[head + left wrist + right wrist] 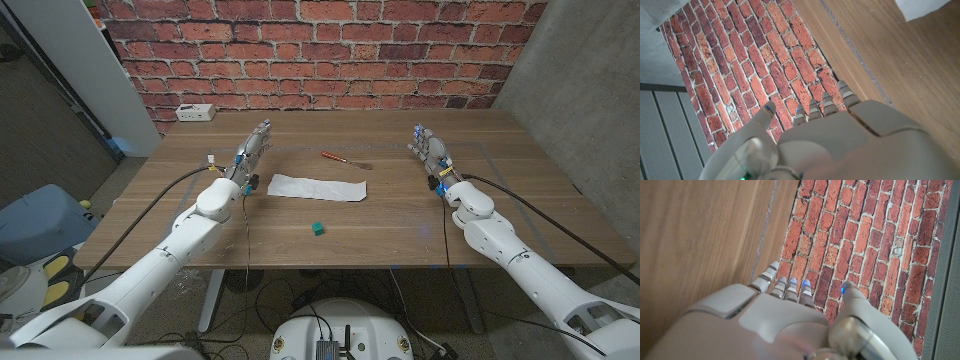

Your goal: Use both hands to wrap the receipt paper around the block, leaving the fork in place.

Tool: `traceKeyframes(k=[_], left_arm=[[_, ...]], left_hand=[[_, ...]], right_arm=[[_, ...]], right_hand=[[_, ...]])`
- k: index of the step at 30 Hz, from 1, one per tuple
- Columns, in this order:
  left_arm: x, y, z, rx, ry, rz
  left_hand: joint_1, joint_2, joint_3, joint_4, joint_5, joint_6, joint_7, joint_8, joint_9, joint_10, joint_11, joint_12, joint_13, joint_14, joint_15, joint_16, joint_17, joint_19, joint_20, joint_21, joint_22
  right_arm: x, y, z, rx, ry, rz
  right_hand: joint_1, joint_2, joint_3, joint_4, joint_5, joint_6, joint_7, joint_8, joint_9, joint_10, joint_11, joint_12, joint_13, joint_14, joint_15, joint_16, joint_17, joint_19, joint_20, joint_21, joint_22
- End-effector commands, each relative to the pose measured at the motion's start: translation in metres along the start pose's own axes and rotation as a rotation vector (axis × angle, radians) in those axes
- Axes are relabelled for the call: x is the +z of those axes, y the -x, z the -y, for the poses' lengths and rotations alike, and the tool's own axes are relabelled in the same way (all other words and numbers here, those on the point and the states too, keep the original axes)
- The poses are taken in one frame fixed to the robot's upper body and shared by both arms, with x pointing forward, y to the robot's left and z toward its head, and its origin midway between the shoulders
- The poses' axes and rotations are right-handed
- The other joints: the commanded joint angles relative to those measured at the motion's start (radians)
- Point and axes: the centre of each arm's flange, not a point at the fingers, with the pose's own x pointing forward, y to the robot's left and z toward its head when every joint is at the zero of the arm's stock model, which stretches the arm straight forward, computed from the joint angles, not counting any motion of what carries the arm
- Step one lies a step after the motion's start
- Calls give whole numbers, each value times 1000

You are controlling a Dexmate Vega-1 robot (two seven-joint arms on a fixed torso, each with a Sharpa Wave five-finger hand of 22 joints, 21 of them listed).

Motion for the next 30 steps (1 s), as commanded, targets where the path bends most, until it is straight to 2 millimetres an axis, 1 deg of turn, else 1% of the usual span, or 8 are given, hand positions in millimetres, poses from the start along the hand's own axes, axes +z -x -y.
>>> traceKeyframes(k=[1, 4, 13, 17, 20, 25, 28, 30], left_arm=[[26, 6, 8, -11, -278, 40], [32, 9, 11, -15, -330, 54], [49, 20, 19, -41, -484, 96], [57, 26, 24, -60, -549, 115], [62, 31, 26, -68, -601, 127], [72, 40, 31, -90, -689, 150], [78, 45, 34, -100, -756, 159], [83, 48, 37, -114, -803, 162]], left_hand=[[16, -6, 4, -16, -5, 32, -4, 9, 1, 32, -2, 11, 4, 37, -14, 9, 3, 15, 1, 8, 6], [26, -14, 6, -32, -7, 76, -8, 16, 2, 61, -9, 15, 5, 64, -25, 9, 3, 28, -2, 10, 6], [47, -24, 10, -63, -10, 124, -11, 21, 3, 101, -19, 21, 7, 98, -43, 9, 3, 46, -8, 13, 7], [66, -37, 10, -92, -12, 144, -15, 16, 4, 130, -26, 24, 9, 150, -56, 17, 5, 76, -15, 21, 8], [64, -39, 7, -99, -13, 165, -20, 15, 5, 160, -30, 30, 11, 207, -77, 34, 13, 113, -26, 36, 11], [74, -48, 6, -115, -13, 174, -28, 14, 5, 177, -39, 32, 12, 225, -82, 35, 14, 122, -29, 39, 13], [112, -54, 11, -156, -12, 204, -70, 18, 7, 193, -45, 32, 15, 237, -95, 32, 15, 128, 0, 41, 15], [140, -63, 8, -189, -10, 245, -108, 27, 10, 209, -59, 33, 20, 249, -112, 34, 21, 149, 37, 49, 17]], right_arm=[[-3, 3, -4, 1, -7, 1], [-3, 4, -6, 2, -7, 3], [-4, 11, -13, 5, -5, 12], [-3, 15, -16, 5, -2, 17], [-4, 19, -18, 2, -4, 20], [-6, 28, -23, -2, -5, 24], [-6, 33, -25, -6, -4, 27], [-6, 37, -26, -10, -5, 30]], right_hand=[[12, 1, 5, -8, 4, 9, -2, 6, 5, 7, 6, 5, 5, -1, 4, 6, 4, 3, 7, 5, 5], [13, 1, 5, -9, 4, 9, -3, 6, 5, 7, 8, 5, 5, -1, 5, 6, 4, 3, 6, 5, 5], [15, 2, 5, -12, 4, 11, -3, 6, 5, 7, 7, 4, 5, -1, 5, 5, 4, 3, 7, 5, 5], [16, 3, 5, -13, 4, 11, -3, 6, 5, 7, 5, 4, 5, -1, 5, 5, 4, 3, 7, 5, 5], [17, 3, 5, -13, 4, 12, -3, 6, 5, 9, 5, 5, 5, -1, 5, 5, 4, 2, 8, 5, 5], [18, 4, 4, -15, 3, 14, -4, 6, 5, 8, 6, 4, 5, -1, 5, 5, 4, 2, 7, 5, 5], [17, 3, 4, -15, 3, 14, -5, 6, 5, 9, 10, 4, 5, -1, 6, 6, 5, 2, 8, 5, 5], [17, 3, 3, -15, 3, 14, -6, 5, 5, 9, 9, 5, 5, -1, 5, 6, 5, 2, 8, 5, 5]])
